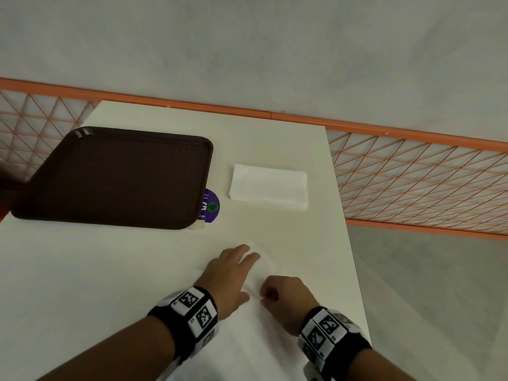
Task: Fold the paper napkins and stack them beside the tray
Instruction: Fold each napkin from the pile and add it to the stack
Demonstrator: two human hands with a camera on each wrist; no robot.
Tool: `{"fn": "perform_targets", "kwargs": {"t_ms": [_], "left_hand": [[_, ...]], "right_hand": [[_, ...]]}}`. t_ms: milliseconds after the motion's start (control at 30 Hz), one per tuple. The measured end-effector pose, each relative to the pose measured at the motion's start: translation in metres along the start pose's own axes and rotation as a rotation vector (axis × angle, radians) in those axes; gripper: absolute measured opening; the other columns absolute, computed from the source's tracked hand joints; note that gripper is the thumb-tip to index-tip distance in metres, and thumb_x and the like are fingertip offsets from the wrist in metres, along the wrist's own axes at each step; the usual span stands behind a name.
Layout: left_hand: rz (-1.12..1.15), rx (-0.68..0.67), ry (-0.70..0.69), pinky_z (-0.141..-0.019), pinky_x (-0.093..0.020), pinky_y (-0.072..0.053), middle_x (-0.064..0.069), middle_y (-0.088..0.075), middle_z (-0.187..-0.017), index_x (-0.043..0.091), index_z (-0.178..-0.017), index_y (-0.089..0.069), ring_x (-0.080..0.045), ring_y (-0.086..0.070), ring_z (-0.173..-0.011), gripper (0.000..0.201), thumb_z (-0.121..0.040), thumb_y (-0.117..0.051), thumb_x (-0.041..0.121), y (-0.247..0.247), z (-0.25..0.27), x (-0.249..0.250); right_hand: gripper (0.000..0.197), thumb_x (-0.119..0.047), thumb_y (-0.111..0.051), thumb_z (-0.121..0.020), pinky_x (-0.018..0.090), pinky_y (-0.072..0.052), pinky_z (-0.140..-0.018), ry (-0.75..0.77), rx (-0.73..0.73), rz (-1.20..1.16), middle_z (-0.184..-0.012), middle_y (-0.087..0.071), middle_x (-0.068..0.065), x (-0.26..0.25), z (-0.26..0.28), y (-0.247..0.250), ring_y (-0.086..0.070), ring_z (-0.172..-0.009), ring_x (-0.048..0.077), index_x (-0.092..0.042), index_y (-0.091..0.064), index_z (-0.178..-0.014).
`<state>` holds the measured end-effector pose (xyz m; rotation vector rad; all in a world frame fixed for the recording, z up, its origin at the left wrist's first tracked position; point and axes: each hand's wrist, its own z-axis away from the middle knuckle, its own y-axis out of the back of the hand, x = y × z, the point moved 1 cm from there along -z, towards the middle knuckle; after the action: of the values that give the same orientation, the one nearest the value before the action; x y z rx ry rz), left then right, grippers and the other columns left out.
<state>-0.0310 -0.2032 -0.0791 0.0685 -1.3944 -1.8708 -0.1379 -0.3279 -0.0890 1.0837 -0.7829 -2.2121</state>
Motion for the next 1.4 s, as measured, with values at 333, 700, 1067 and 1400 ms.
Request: {"fn": "perform_targets", "kwargs": {"t_ms": [333, 700, 1067, 1400], "left_hand": [[0.64, -0.062, 0.115, -0.083, -0.03, -0.055, 0.002, -0.074, -0.09, 0.018, -0.09, -0.071, -0.013, -0.07, -0.086, 0.007, -0.083, -0.072, 0.021, 0.033, 0.012, -0.044], [1.316, 0.199, 0.405, -0.092, -0.048, -0.052, -0.014, -0.073, -0.102, 0.004, -0.109, -0.068, -0.034, -0.067, -0.1, 0.02, -0.092, -0.06, 0.013, 0.024, 0.022, -0.053], [1.269, 0.223, 0.572, -0.088, -0.047, -0.055, -0.006, -0.066, -0.113, 0.036, -0.133, -0.044, -0.024, -0.066, -0.099, 0.046, -0.091, -0.061, 0.038, 0.009, 0.025, -0.054], [0.863, 0.329, 0.304, -0.078, -0.017, -0.043, -0.001, -0.065, -0.095, 0.027, -0.111, -0.066, -0.006, -0.055, -0.08, 0.029, -0.085, -0.071, 0.017, 0.044, 0.033, -0.04]], "right_hand": [[0.008, -0.029, -0.071, -0.082, 0.023, -0.051, -0.073, -0.016, -0.088, -0.309, -0.086, -0.069, -0.003, 0.019, 0.026, 0.025, -0.062, -0.075, 0.009, -0.025, -0.066, -0.088], [0.021, -0.019, -0.066, -0.09, 0.042, -0.058, -0.08, -0.151, -0.018, -1.099, -0.103, -0.074, 0.012, 0.019, 0.031, 0.033, -0.071, -0.088, 0.026, -0.009, -0.072, -0.106], [0.026, -0.01, -0.068, -0.087, 0.041, -0.057, -0.068, -0.262, 0.301, -1.14, -0.09, -0.074, 0.017, 0.024, 0.017, 0.019, -0.07, -0.079, 0.032, -0.012, -0.063, -0.113], [0.029, -0.006, -0.075, -0.081, 0.028, -0.057, -0.068, 0.013, 0.385, -0.933, -0.084, -0.074, 0.001, 0.01, 0.021, 0.046, -0.07, -0.076, 0.016, -0.023, -0.068, -0.103]]}}
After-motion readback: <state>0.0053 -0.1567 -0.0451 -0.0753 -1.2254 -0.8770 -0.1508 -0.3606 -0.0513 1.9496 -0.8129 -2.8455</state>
